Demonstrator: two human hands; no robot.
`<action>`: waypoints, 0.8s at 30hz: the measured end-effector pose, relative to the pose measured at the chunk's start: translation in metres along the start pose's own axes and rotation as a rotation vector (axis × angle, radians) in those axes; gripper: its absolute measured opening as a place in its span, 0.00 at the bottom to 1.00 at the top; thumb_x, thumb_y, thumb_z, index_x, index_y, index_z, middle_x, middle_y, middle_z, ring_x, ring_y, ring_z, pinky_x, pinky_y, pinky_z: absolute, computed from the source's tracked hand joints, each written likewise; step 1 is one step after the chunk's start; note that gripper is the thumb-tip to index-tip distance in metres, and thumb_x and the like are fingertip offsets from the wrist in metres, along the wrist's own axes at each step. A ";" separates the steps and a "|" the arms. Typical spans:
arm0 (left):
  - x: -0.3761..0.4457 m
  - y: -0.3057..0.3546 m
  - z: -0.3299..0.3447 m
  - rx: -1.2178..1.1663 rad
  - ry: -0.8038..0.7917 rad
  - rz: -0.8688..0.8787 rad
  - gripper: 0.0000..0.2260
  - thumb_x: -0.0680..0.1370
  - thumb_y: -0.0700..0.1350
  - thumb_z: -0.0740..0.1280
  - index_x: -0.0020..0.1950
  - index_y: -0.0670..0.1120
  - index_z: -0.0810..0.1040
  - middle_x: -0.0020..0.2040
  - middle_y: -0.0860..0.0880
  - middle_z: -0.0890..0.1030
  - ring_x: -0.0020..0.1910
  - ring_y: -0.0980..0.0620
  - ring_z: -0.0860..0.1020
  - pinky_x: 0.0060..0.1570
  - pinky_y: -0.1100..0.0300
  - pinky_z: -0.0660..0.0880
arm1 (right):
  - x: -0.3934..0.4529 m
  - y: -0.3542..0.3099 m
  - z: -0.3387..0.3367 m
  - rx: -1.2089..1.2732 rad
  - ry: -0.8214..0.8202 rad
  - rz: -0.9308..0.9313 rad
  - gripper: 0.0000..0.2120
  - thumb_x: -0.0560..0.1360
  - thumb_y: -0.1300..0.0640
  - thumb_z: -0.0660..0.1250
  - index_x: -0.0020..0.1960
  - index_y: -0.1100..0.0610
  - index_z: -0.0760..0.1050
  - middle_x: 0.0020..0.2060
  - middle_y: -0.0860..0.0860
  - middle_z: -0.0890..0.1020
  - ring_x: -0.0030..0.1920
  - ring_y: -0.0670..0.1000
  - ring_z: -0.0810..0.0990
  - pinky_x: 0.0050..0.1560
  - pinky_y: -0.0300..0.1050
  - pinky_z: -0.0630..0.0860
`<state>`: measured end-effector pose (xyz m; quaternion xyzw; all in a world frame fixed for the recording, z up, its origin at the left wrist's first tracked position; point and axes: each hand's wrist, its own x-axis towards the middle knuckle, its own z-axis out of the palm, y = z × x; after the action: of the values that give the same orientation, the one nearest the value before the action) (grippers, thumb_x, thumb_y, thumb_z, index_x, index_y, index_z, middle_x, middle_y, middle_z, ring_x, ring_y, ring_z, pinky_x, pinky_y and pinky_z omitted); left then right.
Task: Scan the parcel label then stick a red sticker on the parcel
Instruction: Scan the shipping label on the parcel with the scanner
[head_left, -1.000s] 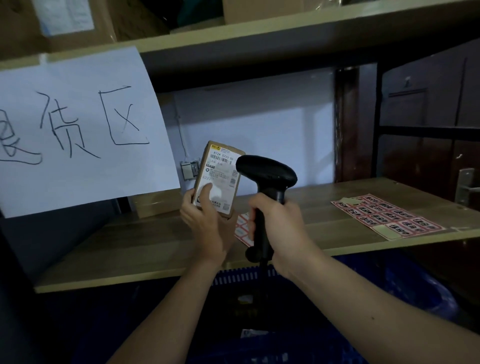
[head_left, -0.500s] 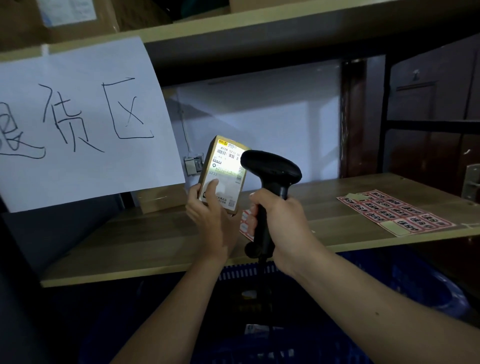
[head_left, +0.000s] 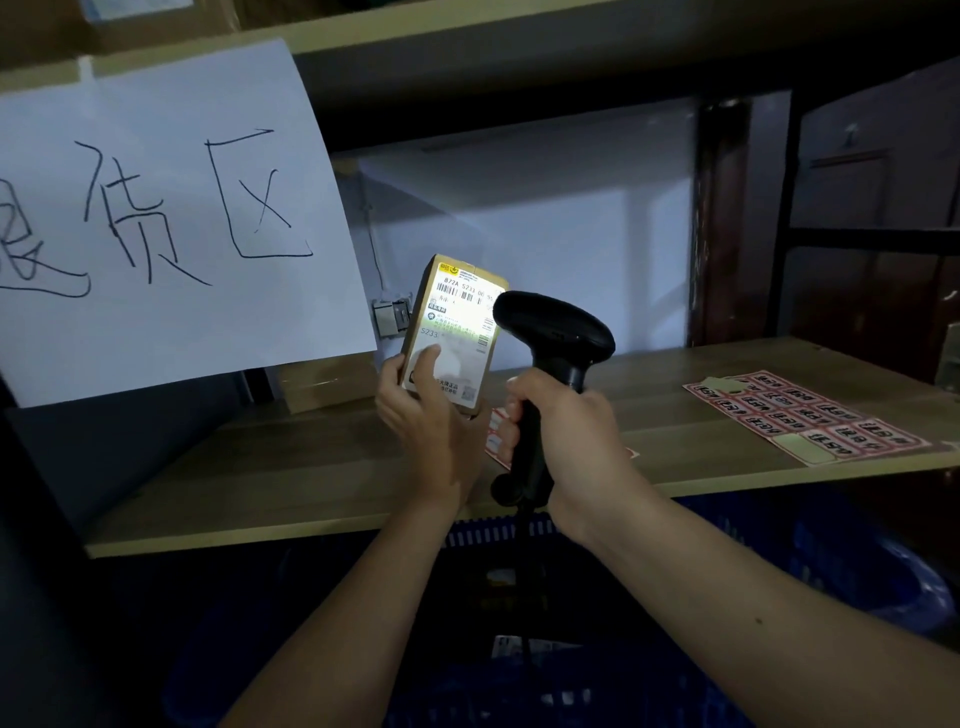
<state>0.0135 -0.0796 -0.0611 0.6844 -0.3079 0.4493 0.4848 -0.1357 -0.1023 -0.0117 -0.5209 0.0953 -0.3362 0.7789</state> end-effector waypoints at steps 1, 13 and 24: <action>0.000 -0.001 0.001 0.002 0.003 -0.002 0.34 0.65 0.48 0.79 0.64 0.45 0.66 0.64 0.34 0.67 0.60 0.40 0.66 0.57 0.48 0.71 | 0.000 0.001 0.000 0.005 -0.002 0.000 0.15 0.69 0.61 0.67 0.25 0.56 0.71 0.23 0.55 0.71 0.24 0.52 0.69 0.30 0.45 0.69; 0.003 0.005 -0.003 -0.041 0.045 -0.009 0.26 0.70 0.57 0.63 0.64 0.45 0.67 0.65 0.45 0.60 0.60 0.41 0.65 0.55 0.46 0.73 | 0.002 0.004 0.002 0.041 -0.025 -0.004 0.12 0.69 0.60 0.67 0.28 0.57 0.71 0.23 0.54 0.71 0.25 0.52 0.69 0.31 0.47 0.69; 0.003 0.008 -0.007 -0.063 -0.025 -0.066 0.26 0.69 0.54 0.66 0.63 0.45 0.70 0.65 0.47 0.60 0.61 0.42 0.63 0.58 0.48 0.71 | 0.001 0.004 0.006 0.040 -0.022 -0.054 0.12 0.68 0.63 0.67 0.27 0.56 0.71 0.22 0.53 0.71 0.23 0.51 0.68 0.28 0.45 0.68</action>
<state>0.0060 -0.0759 -0.0540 0.6841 -0.3054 0.4143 0.5168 -0.1302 -0.0977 -0.0121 -0.5113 0.0657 -0.3531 0.7808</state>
